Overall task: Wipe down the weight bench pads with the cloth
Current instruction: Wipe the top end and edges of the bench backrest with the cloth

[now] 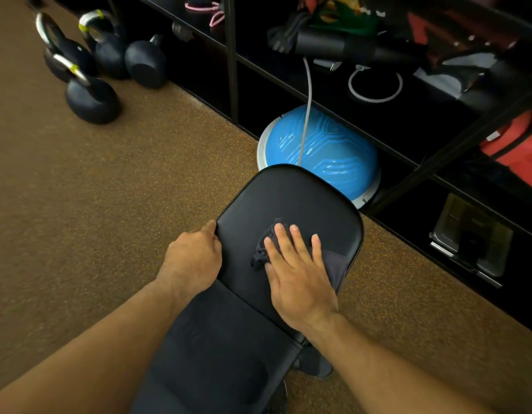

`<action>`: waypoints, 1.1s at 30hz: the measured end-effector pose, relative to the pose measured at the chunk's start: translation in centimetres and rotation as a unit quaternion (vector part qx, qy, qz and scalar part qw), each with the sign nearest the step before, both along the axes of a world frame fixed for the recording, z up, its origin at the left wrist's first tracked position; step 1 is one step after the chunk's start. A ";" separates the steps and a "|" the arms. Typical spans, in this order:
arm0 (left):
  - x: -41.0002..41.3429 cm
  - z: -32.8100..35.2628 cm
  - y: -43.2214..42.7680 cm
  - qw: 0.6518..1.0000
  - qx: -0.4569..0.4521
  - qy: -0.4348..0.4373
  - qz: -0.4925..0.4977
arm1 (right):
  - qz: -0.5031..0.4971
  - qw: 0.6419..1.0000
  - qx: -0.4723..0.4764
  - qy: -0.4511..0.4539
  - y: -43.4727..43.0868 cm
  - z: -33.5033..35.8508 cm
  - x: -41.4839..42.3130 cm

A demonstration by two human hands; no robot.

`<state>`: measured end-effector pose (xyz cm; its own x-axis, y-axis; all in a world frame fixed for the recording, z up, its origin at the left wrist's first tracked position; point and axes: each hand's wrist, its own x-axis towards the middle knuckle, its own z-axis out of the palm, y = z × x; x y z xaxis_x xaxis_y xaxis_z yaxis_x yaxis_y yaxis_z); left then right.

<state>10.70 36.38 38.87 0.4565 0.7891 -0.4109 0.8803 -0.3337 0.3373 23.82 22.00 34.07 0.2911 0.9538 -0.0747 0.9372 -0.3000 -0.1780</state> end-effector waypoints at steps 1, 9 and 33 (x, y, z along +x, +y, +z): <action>0.0 -0.1 0.0 1.000 0.000 -0.001 0.003 | 0.013 1.000 0.000 -0.004 -0.3 -0.1 -0.3; -0.3 0.0 -0.4 1.000 -0.012 -0.021 0.016 | 0.081 0.997 0.004 0.006 -6.2 -0.7 -1.1; -2.1 -0.4 0.9 0.998 -0.039 -0.047 -0.021 | 0.121 0.991 -0.043 -0.029 -2.8 0.0 -1.4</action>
<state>8.64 37.27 38.49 0.5288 0.7357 -0.4232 0.8288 -0.3401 0.4444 22.38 19.18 34.10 0.0614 0.9871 -0.1478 0.9915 -0.0774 -0.1051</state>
